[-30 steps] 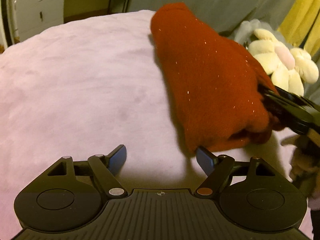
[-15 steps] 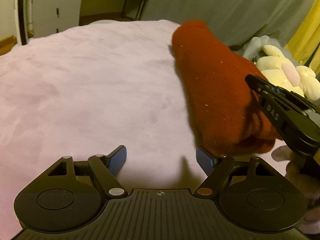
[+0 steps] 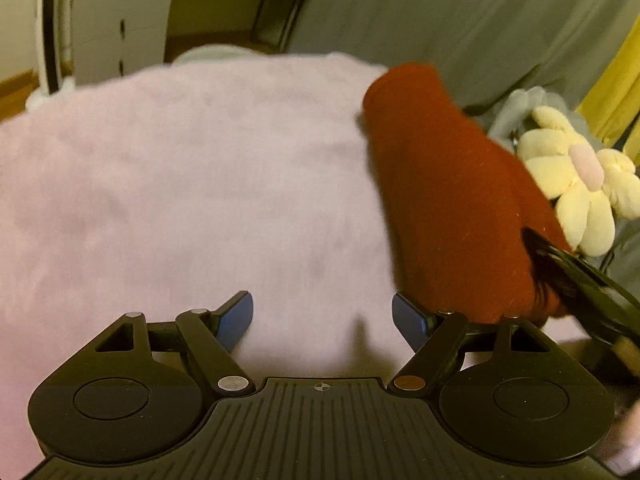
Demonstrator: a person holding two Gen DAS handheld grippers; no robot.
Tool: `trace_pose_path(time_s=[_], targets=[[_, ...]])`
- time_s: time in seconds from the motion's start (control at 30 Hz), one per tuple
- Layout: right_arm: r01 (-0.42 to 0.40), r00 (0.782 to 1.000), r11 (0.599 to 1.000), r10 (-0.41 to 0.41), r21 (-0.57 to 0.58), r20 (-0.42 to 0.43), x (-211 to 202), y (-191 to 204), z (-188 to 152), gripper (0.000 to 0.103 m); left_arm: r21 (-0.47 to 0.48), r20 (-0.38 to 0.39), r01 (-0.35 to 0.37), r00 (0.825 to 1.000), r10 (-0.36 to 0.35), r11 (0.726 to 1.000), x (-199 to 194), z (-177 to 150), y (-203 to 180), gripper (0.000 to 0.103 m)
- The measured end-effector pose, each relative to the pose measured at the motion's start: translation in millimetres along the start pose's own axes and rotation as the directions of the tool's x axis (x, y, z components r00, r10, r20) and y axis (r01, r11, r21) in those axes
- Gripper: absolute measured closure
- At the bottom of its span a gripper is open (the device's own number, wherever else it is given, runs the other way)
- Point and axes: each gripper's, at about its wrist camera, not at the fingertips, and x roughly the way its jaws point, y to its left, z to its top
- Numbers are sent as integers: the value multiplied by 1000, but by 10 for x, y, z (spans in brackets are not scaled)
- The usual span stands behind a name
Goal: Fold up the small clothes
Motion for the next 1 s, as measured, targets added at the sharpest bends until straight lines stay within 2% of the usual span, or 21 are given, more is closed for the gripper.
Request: trace_pose_path(time_s=[0.03,0.1,0.17,0.23,0.3,0.33,0.4,0.5,0.57,0.6,0.63,0.7,0.73,0.77,0.8,0.87,0.93,1.0], targets=[[21,1000,1000,-21,23,20,-46,-44,36,97,-3,15,5,1000,-5,1000,4,53,-16,20],[52,998,997,-54,56,34,-92,-167,71,91,-32,29,46,999,-45,998,52,168,-62,20],[62,998,997,-62,49,-13,22,-235,67,91,-60,27,92,996,-90,994,138,258,-137,20],[88,991,996,-89,-15,-99,208,-257,-34,95,-72,20,126,992,-125,989,244,333,-225,20],[114,986,989,-123,-90,-110,317,-268,-128,95,-78,13,148,989,-148,986,363,397,-302,20],[103,986,990,-114,-96,-119,337,-283,-108,95,-85,8,158,987,-158,984,424,426,-320,20],[30,988,998,-38,-55,-147,297,-411,19,95,-116,21,192,981,-191,975,501,466,-293,19],[-81,983,988,101,131,-153,230,-783,187,90,-160,23,254,967,-254,954,604,517,-180,12],[-169,965,935,222,311,-141,271,-1073,207,78,-205,19,321,946,-324,924,683,534,-100,12],[-213,949,893,285,396,-132,315,-1204,204,66,-225,18,344,937,-350,912,720,533,-91,12],[-232,941,865,316,446,-124,356,-1287,197,61,-233,10,357,931,-365,905,767,535,-91,12],[-249,931,829,348,500,-112,406,-1379,204,58,-226,9,364,928,-372,904,821,552,-127,12],[-250,931,823,349,510,-107,406,-1415,210,49,-228,12,377,923,-385,898,844,557,-137,12],[-230,939,835,325,499,-112,406,-1442,218,39,-234,10,388,918,-396,892,880,570,-146,12],[-198,951,862,284,467,-121,383,-1456,230,24,-240,8,400,912,-410,885,911,580,-153,12],[-215,945,869,300,446,-128,438,-1514,217,24,-239,0,411,906,-424,880,991,601,-196,12],[-190,931,854,313,485,-188,634,-1625,154,24,-240,-10,419,901,-434,876,1088,614,-249,12],[-219,888,792,404,569,-221,853,-1721,37,24,-243,-14,413,903,-429,878,1158,624,-285,13]])
